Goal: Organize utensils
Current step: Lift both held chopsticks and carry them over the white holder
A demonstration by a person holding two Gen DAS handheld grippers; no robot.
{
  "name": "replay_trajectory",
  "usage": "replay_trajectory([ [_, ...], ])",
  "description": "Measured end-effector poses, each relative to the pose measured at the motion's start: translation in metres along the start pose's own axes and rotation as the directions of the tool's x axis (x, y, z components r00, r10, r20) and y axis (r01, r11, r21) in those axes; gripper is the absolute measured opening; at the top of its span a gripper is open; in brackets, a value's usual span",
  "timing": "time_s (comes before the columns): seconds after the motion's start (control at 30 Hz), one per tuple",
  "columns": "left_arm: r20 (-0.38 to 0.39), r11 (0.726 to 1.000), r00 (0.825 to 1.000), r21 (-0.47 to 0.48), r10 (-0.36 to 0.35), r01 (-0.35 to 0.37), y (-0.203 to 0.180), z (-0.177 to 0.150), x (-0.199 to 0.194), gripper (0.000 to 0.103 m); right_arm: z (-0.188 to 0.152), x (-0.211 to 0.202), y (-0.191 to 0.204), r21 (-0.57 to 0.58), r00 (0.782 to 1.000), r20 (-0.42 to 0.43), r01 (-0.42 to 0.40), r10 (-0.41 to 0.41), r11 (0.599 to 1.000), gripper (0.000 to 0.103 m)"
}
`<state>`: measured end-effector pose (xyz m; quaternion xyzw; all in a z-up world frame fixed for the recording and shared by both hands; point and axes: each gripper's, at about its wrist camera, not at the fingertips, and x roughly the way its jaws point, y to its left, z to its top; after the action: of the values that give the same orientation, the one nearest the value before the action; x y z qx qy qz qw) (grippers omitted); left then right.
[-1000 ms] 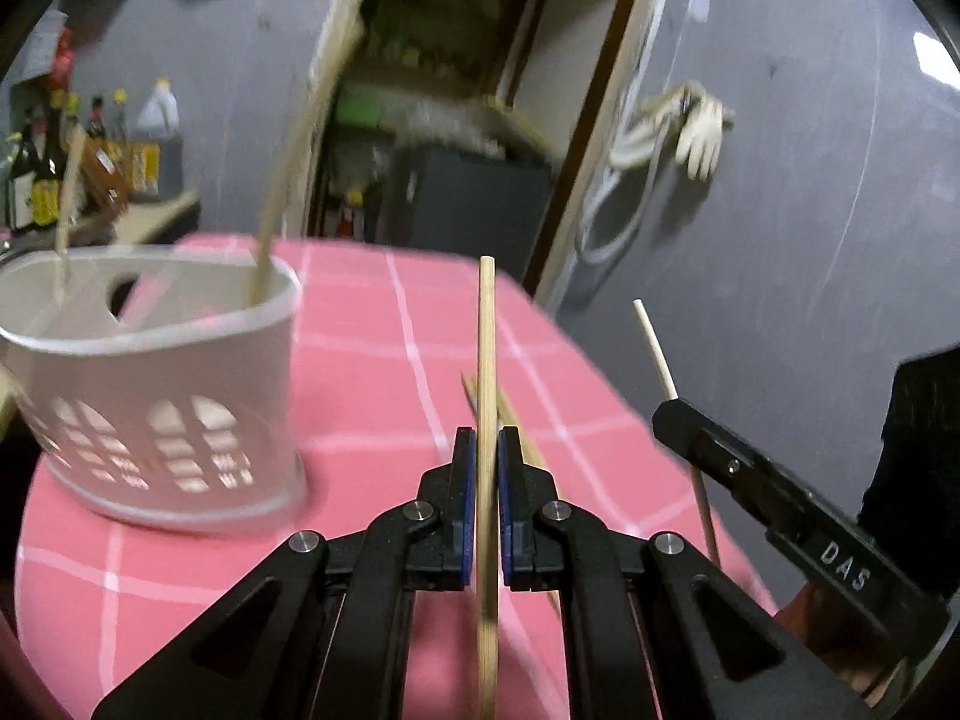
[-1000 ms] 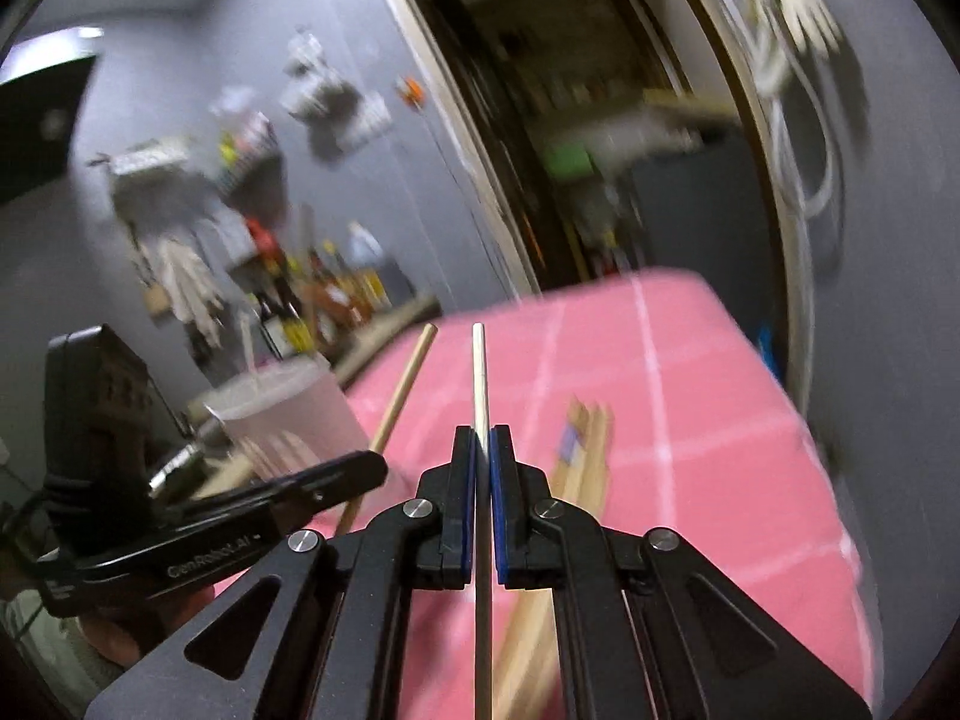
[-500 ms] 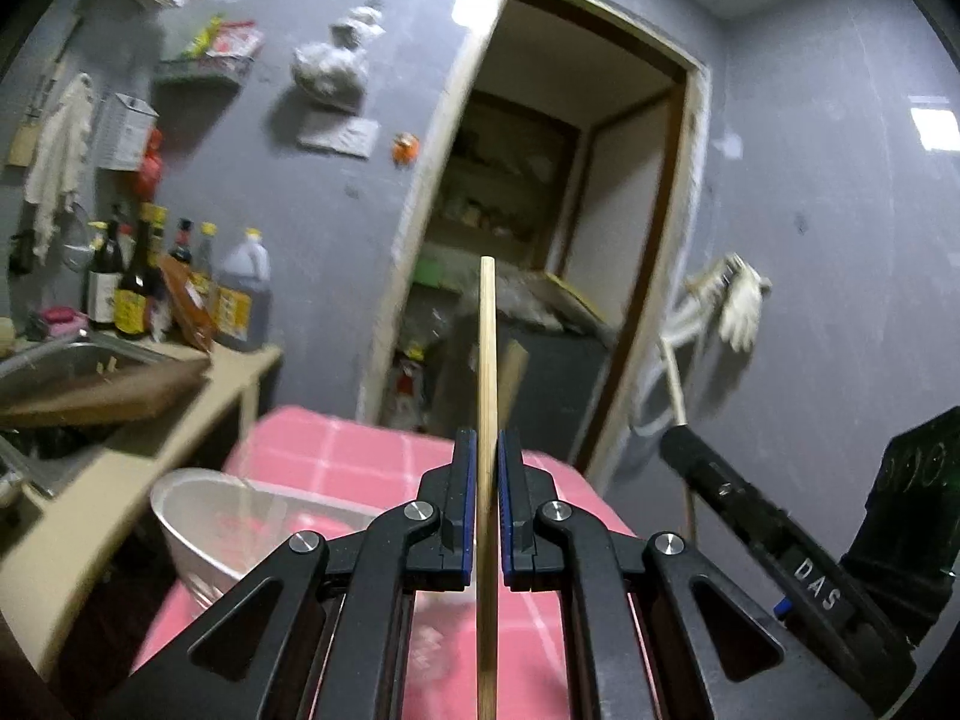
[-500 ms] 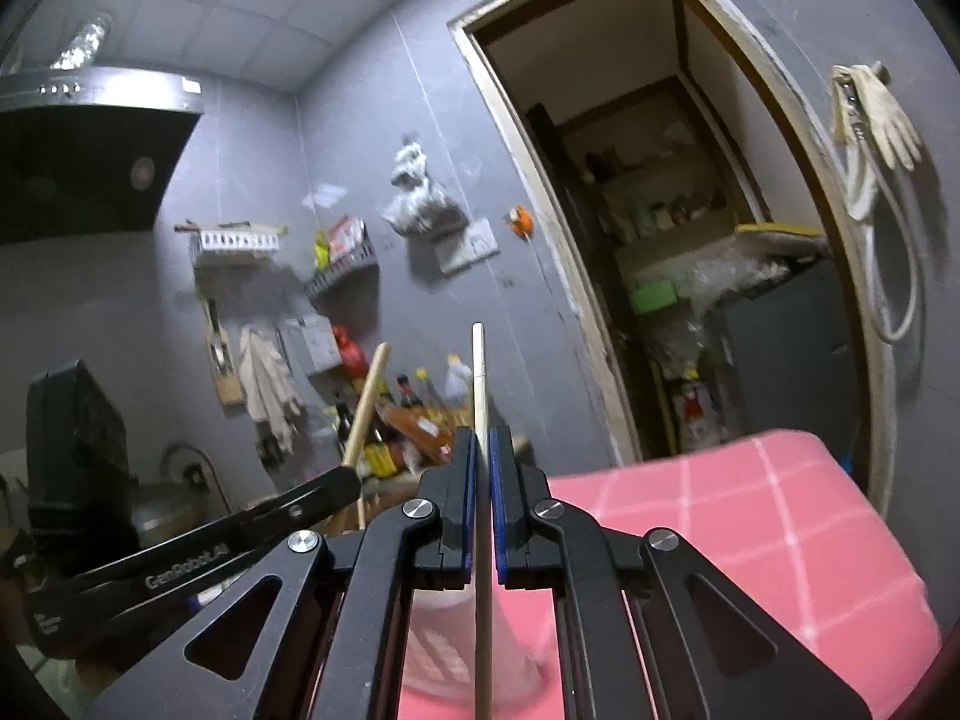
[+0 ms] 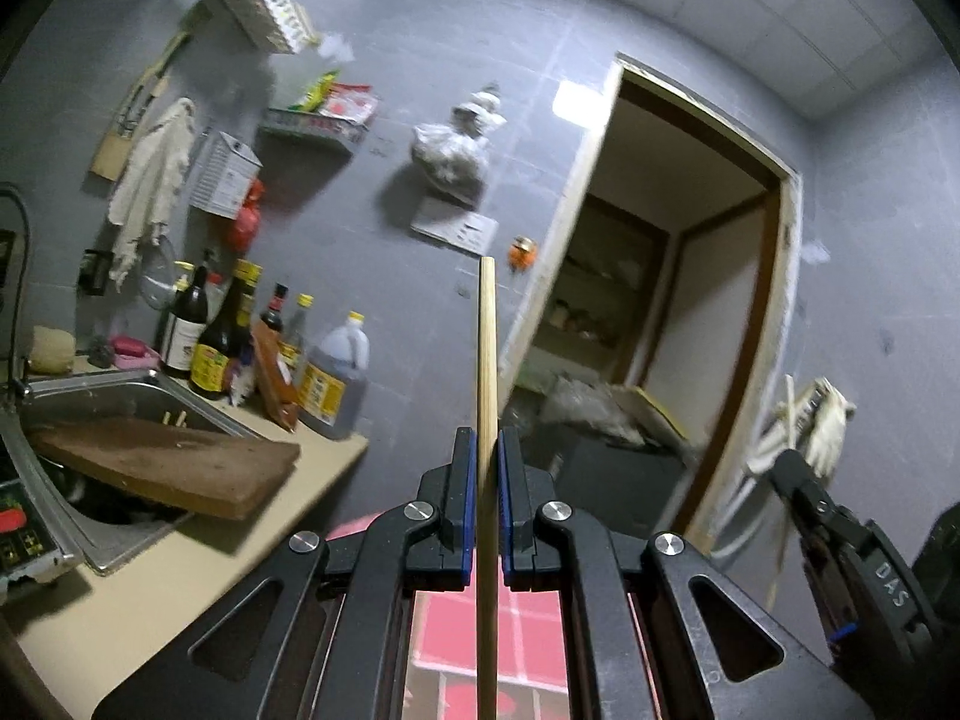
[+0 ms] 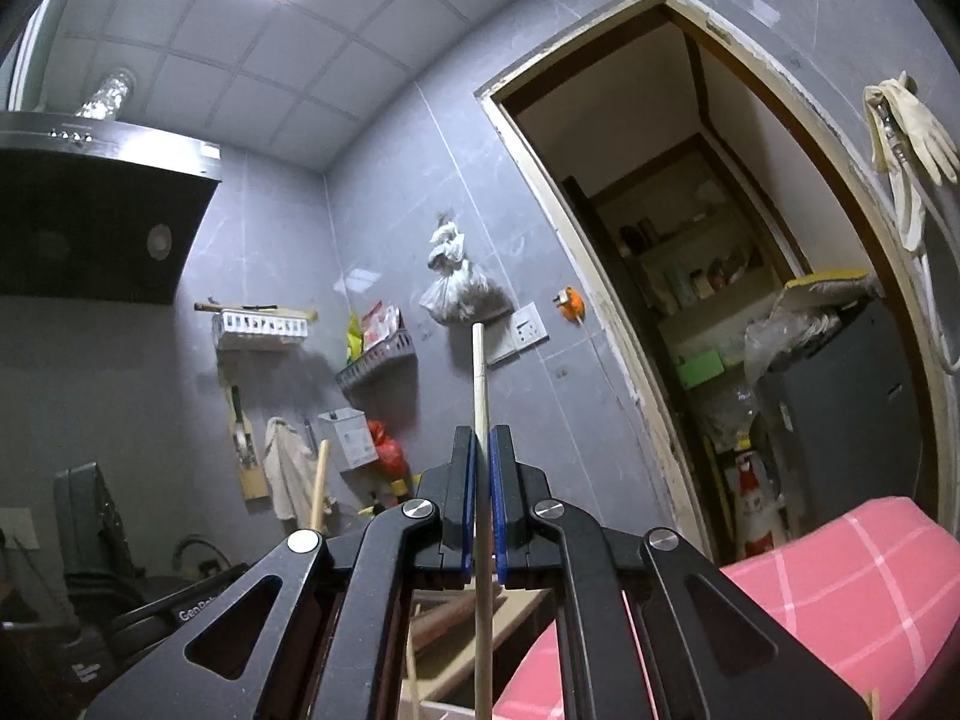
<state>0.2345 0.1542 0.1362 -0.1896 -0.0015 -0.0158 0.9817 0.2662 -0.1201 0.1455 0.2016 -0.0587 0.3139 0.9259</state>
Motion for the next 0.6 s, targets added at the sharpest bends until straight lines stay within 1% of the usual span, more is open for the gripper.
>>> replay_trajectory([
  [0.13,0.051,0.999,0.998,-0.027,0.031,-0.03,0.014,0.001,0.001,0.005,-0.003,0.006,-0.003,0.003,1.0,0.014,0.004,-0.004,1.0,0.003],
  [0.23,0.068,0.998,0.996,-0.05,0.05,-0.047,0.022,0.001,0.004,0.005,-0.006,0.009,-0.006,0.001,1.0,0.021,0.009,-0.009,1.0,0.003],
  [0.37,0.104,0.995,0.991,-0.055,0.083,-0.078,0.025,-0.004,0.005,0.005,-0.01,0.01,-0.008,0.014,0.999,0.032,-0.003,0.002,1.0,0.003],
  [0.6,0.122,0.99,0.984,-0.081,0.127,-0.118,0.03,-0.02,0.009,0.005,-0.017,0.011,-0.016,0.022,0.999,0.038,0.004,-0.005,1.0,0.003],
])
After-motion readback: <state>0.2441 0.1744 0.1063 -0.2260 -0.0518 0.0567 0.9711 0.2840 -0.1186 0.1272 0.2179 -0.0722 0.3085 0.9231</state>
